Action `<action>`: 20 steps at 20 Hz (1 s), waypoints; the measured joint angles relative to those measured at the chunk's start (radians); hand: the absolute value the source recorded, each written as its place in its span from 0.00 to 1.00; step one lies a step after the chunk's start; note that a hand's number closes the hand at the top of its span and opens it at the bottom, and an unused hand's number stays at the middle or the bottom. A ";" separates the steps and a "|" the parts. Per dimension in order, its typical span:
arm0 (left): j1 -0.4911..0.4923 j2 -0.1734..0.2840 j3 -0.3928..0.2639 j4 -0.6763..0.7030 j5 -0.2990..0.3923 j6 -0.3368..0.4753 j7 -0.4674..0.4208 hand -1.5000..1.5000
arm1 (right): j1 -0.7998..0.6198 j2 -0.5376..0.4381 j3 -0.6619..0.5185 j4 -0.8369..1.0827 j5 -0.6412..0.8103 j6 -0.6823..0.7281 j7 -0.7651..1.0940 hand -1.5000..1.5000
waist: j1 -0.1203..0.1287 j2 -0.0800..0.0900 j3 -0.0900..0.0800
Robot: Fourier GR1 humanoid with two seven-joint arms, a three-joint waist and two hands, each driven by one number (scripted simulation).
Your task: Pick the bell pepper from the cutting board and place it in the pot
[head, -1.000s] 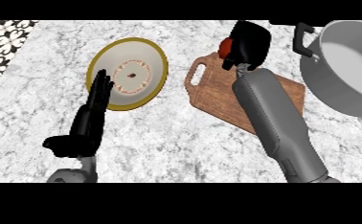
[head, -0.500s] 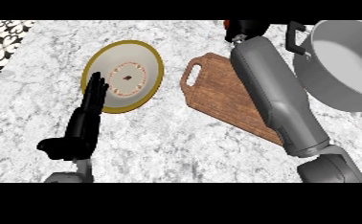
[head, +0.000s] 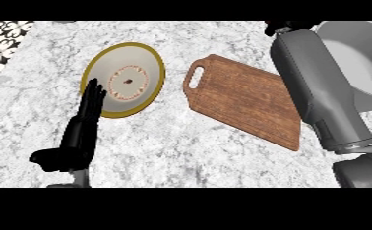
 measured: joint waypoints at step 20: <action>-0.029 -0.017 0.010 0.031 -0.013 -0.003 -0.010 0.50 | 0.188 -0.295 -0.230 0.186 -0.254 -0.088 -0.412 1.00 | 0.006 0.006 0.001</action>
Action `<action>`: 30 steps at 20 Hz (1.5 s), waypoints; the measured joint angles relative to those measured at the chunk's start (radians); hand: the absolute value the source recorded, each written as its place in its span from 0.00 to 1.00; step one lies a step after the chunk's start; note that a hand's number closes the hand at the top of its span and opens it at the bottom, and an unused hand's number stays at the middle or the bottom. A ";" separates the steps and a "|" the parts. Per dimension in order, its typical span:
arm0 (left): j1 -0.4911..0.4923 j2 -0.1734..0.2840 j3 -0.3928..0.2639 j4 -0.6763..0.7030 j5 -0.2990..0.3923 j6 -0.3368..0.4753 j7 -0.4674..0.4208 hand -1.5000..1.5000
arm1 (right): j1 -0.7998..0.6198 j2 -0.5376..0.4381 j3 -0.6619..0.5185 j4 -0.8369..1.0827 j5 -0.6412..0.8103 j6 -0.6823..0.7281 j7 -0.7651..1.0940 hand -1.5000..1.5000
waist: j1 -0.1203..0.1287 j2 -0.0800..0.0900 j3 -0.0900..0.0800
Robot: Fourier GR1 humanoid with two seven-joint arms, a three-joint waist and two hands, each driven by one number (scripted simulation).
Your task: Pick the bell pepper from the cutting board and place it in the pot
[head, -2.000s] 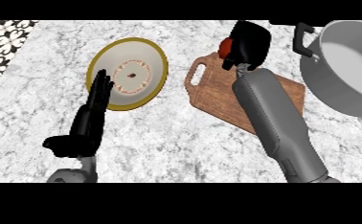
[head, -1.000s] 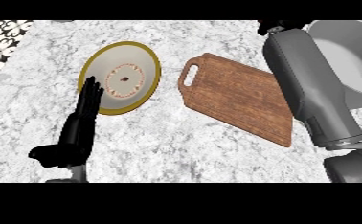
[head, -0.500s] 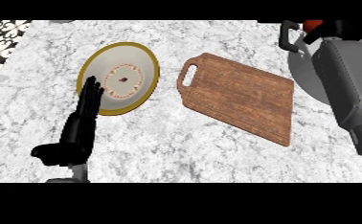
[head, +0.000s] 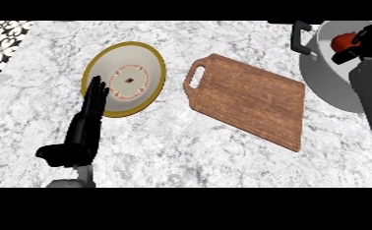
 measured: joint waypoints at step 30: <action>0.002 -0.002 0.012 0.002 -0.003 -0.007 -0.001 0.50 | 0.193 -0.035 -0.575 -0.046 -0.702 -0.136 -0.725 0.00 | -0.007 -0.002 0.002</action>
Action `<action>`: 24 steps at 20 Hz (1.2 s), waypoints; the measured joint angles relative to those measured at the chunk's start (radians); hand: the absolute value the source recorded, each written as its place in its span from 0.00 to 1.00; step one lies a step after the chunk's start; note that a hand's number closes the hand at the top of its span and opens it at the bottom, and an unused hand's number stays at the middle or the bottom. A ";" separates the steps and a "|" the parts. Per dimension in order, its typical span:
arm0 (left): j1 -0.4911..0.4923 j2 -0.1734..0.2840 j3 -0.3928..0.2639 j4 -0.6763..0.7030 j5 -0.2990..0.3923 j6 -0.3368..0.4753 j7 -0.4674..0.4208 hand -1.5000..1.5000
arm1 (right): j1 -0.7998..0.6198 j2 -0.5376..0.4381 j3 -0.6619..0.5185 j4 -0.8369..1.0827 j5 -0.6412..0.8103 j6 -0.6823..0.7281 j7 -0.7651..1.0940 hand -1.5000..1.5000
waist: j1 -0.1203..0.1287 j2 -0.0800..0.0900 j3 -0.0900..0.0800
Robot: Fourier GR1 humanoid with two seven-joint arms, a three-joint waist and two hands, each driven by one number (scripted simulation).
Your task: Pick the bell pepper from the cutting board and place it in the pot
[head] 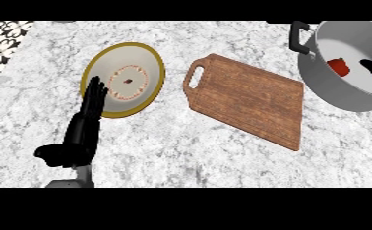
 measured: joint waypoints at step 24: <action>0.013 0.002 0.018 -0.033 -0.003 -0.015 0.032 0.50 | 0.298 -0.193 -0.124 0.048 -0.401 0.184 -0.349 0.00 | -0.008 -0.005 -0.002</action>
